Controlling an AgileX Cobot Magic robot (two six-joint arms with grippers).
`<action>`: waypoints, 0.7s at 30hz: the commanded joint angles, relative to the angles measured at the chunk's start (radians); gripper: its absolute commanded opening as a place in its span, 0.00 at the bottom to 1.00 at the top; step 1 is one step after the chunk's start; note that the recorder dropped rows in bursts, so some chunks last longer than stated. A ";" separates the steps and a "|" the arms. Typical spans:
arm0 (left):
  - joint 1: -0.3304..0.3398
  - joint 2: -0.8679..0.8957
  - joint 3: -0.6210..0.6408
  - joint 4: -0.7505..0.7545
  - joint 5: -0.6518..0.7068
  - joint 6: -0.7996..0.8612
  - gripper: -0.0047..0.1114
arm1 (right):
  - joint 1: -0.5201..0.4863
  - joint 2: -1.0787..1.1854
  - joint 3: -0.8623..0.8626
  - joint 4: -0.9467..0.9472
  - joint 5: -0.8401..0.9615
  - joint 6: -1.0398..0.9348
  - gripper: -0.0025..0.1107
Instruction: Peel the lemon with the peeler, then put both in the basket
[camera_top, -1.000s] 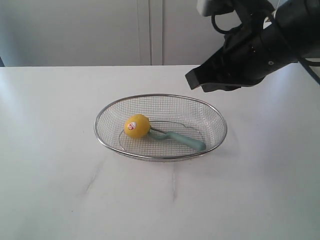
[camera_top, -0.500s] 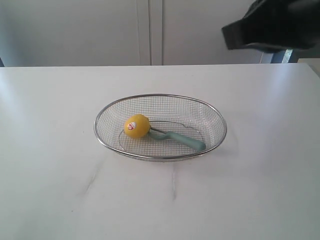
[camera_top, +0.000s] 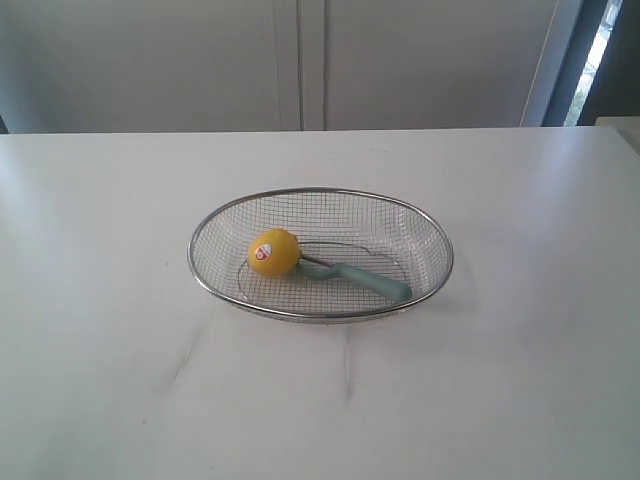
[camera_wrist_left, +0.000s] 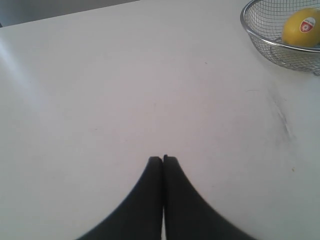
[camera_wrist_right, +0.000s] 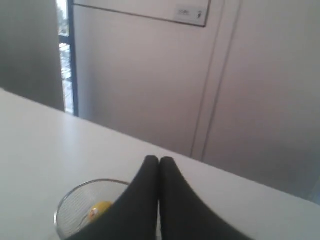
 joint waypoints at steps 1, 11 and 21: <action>0.002 -0.004 0.005 -0.012 -0.003 0.002 0.04 | -0.137 -0.080 0.002 0.000 -0.002 -0.004 0.02; 0.002 -0.004 0.005 -0.012 -0.003 0.002 0.04 | -0.244 -0.209 0.002 0.000 0.000 -0.006 0.02; 0.002 -0.004 0.005 -0.012 -0.006 0.002 0.04 | -0.244 -0.218 0.091 -0.043 -0.043 -0.006 0.02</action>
